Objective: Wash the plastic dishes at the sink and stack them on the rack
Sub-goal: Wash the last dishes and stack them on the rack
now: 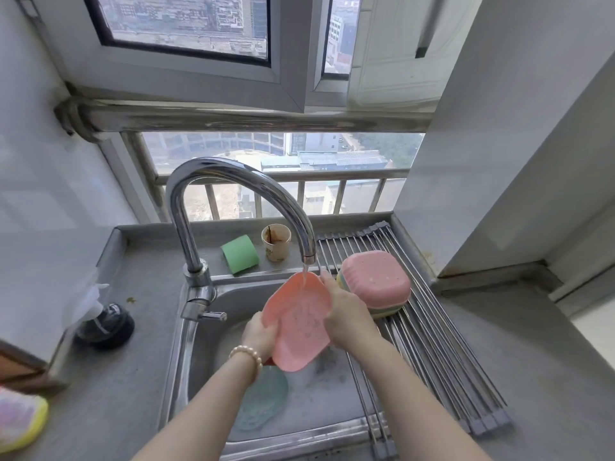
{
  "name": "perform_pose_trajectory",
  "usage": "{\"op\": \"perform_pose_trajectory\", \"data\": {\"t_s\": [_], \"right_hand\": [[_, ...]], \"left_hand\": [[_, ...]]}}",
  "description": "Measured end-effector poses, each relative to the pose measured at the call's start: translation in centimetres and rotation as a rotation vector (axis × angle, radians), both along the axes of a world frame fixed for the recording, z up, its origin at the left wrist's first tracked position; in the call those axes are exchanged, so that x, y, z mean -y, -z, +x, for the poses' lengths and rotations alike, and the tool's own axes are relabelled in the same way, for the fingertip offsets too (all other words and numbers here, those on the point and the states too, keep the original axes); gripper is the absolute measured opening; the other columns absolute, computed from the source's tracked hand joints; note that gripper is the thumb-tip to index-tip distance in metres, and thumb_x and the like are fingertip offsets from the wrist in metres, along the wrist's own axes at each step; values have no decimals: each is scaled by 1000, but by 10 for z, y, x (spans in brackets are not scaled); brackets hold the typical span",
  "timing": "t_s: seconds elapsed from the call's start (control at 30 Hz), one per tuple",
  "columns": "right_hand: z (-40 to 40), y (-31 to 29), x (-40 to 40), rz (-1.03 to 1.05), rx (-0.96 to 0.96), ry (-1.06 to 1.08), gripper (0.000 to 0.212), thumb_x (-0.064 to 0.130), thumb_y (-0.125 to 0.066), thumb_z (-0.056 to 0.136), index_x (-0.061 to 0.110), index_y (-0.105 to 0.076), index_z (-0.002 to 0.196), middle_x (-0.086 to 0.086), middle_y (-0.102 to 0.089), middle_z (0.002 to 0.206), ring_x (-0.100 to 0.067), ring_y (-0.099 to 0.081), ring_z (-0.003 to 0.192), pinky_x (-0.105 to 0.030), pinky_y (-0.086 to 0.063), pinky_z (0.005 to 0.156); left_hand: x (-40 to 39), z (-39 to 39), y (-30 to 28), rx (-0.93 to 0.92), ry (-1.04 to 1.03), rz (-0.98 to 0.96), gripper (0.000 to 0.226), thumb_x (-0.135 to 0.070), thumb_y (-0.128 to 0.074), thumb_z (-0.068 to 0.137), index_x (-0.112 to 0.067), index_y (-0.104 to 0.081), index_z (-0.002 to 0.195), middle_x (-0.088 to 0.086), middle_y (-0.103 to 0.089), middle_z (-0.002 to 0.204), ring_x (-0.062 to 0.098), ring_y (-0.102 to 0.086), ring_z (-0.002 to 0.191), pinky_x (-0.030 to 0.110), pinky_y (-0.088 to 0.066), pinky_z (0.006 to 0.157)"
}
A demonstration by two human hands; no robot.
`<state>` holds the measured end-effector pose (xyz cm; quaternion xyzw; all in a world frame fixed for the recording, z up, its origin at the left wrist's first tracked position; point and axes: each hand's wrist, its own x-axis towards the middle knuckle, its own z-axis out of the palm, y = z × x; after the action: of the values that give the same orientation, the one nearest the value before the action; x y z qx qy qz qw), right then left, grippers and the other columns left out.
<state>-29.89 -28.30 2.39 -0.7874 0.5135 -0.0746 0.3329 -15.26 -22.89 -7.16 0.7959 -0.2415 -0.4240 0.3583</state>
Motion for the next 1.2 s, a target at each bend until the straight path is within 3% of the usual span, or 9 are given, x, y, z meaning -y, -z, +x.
{"op": "perform_pose_trajectory", "data": {"t_s": [0.17, 0.27, 0.47, 0.57, 0.67, 0.8, 0.97, 1.13, 1.2], "right_hand": [[-18, 45, 1, 15, 323, 186, 59, -5, -43, 91, 22, -39, 144, 3, -56, 129, -15, -49, 121, -22, -35, 98], [-11, 69, -8, 145, 554, 385, 47, -5, -49, 90, 23, -53, 127, 5, -61, 115, -19, -56, 114, -26, -44, 90], [13, 59, -9, 658, 574, 485, 32, -1, -39, 95, 15, -62, 111, -10, -58, 66, -16, -47, 33, -15, -27, 31], [6, 35, 12, 787, 440, 458, 16, 9, -40, 96, 10, -54, 90, -9, -48, 49, -14, -39, 27, -11, -21, 33], [-2, 11, 27, 642, 226, 377, 18, 9, -36, 95, 2, -52, 92, -10, -46, 48, -17, -41, 29, -14, -25, 33], [-1, -6, 20, 276, 15, 119, 38, 2, -28, 88, 8, -56, 113, -13, -57, 74, -24, -57, 46, -29, -44, 38], [-14, 15, 17, 11, 197, 77, 47, 8, -39, 97, 23, -46, 141, 5, -58, 130, -15, -53, 118, -24, -38, 98], [-20, 55, 9, 184, 527, 353, 42, -6, -50, 88, 9, -55, 127, -3, -63, 116, -22, -57, 113, -30, -46, 91], [-9, 64, 1, 305, 586, 420, 36, -8, -49, 87, 12, -55, 117, -10, -64, 105, -29, -64, 94, -33, -54, 67]], "left_hand": [[-1, -6, -35, 262, -123, -248, 22, -12, -47, 97, -17, -45, 75, 2, -54, 73, 25, -52, 73, 31, -36, 60], [1, -9, -58, 296, 41, -389, 27, 2, -44, 92, -17, -58, 106, 1, -64, 89, 22, -56, 70, 29, -45, 62], [9, 7, -84, 15, 152, -401, 62, -11, -60, 83, -17, -39, 141, -3, -51, 121, 10, -51, 105, 20, -45, 88], [11, 18, -75, -233, -85, -231, 40, -13, -51, 86, -8, -51, 126, 11, -58, 99, 18, -59, 75, 28, -50, 60], [0, 15, -59, -397, -21, -18, 28, 14, -36, 86, -2, -58, 93, 15, -57, 76, 23, -62, 51, 31, -54, 43], [-10, 0, -29, -301, 108, 86, 19, 2, -47, 91, -4, -58, 105, 15, -63, 94, 31, -67, 78, 44, -59, 60], [-3, -6, -24, 43, 5, -108, 16, -13, -57, 86, -18, -50, 99, 7, -63, 98, 28, -61, 91, 45, -53, 83], [3, -2, -53, 186, 44, -364, 43, 1, -47, 89, -28, -55, 120, 3, -68, 91, 18, -55, 63, 32, -48, 60], [6, -2, -64, 190, 122, -385, 58, 5, -47, 87, -28, -48, 135, 3, -66, 112, 21, -58, 76, 35, -50, 72]]}}
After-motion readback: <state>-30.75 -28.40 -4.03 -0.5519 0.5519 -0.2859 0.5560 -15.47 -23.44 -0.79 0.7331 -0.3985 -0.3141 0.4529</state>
